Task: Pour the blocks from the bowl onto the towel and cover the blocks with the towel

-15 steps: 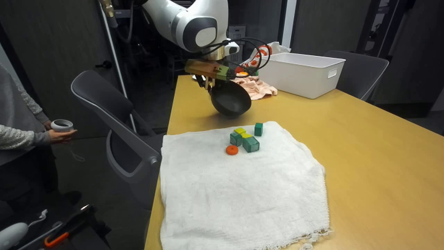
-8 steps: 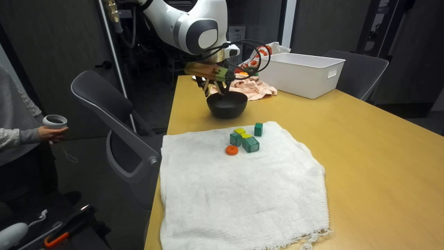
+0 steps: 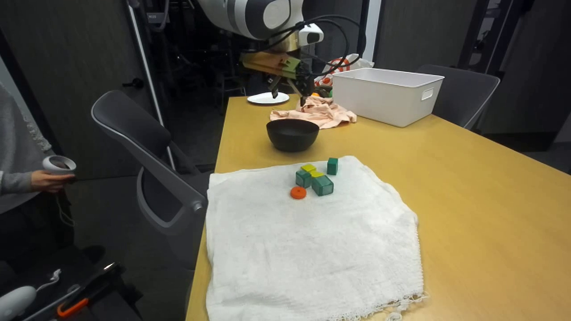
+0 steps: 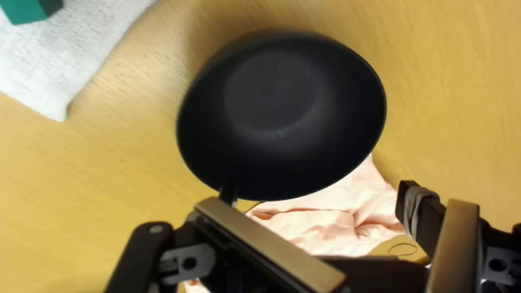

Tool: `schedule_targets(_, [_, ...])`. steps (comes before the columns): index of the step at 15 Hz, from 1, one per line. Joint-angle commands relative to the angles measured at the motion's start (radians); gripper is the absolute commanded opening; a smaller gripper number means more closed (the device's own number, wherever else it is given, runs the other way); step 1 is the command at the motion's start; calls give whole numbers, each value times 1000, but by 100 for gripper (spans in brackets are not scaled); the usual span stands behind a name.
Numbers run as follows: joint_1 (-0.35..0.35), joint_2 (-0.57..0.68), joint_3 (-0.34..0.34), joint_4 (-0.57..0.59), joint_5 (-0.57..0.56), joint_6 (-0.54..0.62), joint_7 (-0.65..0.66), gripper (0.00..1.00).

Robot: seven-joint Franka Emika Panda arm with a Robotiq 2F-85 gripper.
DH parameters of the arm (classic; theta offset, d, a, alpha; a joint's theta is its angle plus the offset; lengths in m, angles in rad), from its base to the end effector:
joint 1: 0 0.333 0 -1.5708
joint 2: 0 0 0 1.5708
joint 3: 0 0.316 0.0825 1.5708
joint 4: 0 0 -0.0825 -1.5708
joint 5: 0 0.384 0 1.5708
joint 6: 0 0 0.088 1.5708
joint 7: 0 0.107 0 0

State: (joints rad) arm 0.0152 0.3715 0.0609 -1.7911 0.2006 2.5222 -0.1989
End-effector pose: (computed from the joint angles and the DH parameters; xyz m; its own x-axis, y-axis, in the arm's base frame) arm 0.6747 0.0456 0.3828 0.9261 0.0933 0.3656 0.1453 -0.9824 -0.1171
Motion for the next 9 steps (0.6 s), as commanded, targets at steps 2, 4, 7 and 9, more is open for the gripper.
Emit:
schedule_targets(2, [-25,-16,-5,-2,-13,-34,31,100])
schedule_targets(4, [-31,-24,-8,-7,-11,-44,36,100])
schedule_targets(7, [-18,6,-28,4,-69,52,41,100])
schedule_targets(9, [-17,50,-61,49,-137,131,74,100])
